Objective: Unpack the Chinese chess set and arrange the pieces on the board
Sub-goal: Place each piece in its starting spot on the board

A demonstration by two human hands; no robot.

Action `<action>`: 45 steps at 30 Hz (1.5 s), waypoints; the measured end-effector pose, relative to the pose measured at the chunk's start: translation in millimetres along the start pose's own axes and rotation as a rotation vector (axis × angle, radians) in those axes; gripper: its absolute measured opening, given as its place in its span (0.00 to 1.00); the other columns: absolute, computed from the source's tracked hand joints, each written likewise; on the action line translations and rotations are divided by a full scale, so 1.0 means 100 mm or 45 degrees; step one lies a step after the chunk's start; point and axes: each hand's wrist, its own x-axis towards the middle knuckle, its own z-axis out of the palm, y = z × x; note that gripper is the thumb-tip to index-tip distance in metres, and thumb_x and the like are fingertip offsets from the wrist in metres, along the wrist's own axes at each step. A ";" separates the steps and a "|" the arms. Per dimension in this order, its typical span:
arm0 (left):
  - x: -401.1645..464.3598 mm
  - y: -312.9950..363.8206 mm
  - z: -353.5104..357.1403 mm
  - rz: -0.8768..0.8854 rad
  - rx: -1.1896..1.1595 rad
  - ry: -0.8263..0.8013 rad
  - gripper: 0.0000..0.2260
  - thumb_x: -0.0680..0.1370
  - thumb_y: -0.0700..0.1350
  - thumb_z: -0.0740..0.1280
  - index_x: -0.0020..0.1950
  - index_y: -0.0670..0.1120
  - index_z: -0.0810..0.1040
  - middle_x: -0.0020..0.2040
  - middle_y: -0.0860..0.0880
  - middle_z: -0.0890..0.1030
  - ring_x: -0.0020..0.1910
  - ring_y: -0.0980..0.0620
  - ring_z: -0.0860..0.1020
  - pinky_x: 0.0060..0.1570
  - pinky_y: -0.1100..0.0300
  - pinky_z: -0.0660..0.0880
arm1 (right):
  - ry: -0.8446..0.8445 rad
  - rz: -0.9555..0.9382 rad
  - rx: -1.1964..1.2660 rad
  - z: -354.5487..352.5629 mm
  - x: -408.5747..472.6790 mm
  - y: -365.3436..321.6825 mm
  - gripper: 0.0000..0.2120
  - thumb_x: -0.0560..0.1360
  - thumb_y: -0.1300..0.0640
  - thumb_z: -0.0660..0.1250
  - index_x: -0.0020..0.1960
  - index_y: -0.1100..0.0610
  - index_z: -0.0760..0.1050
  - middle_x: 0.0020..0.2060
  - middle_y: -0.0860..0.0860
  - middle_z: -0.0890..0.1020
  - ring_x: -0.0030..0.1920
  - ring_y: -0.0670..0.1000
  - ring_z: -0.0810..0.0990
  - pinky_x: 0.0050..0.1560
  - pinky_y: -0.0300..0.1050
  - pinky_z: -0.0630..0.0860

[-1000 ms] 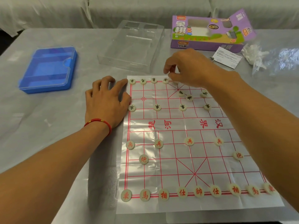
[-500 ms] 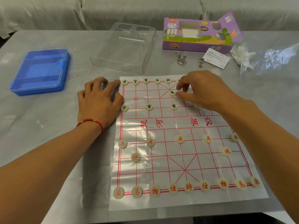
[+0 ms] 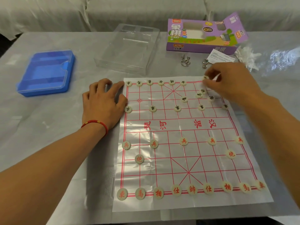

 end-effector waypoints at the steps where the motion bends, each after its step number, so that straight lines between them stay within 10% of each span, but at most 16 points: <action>1: 0.00 0.00 0.00 0.000 -0.001 0.001 0.22 0.80 0.62 0.53 0.74 0.60 0.65 0.70 0.50 0.67 0.71 0.45 0.63 0.68 0.44 0.62 | 0.017 0.087 -0.002 -0.03 -0.01 0.12 0.09 0.75 0.51 0.72 0.54 0.53 0.80 0.46 0.50 0.82 0.47 0.51 0.79 0.50 0.48 0.76; 39: 0.00 0.02 -0.03 -0.018 -0.015 -0.039 0.22 0.81 0.62 0.55 0.75 0.59 0.64 0.72 0.47 0.67 0.72 0.41 0.63 0.69 0.39 0.62 | 0.357 0.259 0.545 0.27 -0.15 0.60 0.07 0.77 0.52 0.68 0.54 0.49 0.80 0.42 0.46 0.81 0.38 0.41 0.76 0.41 0.33 0.75; 45: 0.00 0.03 -0.03 -0.019 -0.011 -0.042 0.22 0.81 0.62 0.54 0.75 0.59 0.65 0.72 0.47 0.67 0.71 0.41 0.64 0.68 0.38 0.62 | -0.014 -0.089 0.276 0.00 -0.15 0.30 0.06 0.77 0.54 0.71 0.54 0.48 0.81 0.44 0.44 0.80 0.43 0.47 0.77 0.41 0.30 0.71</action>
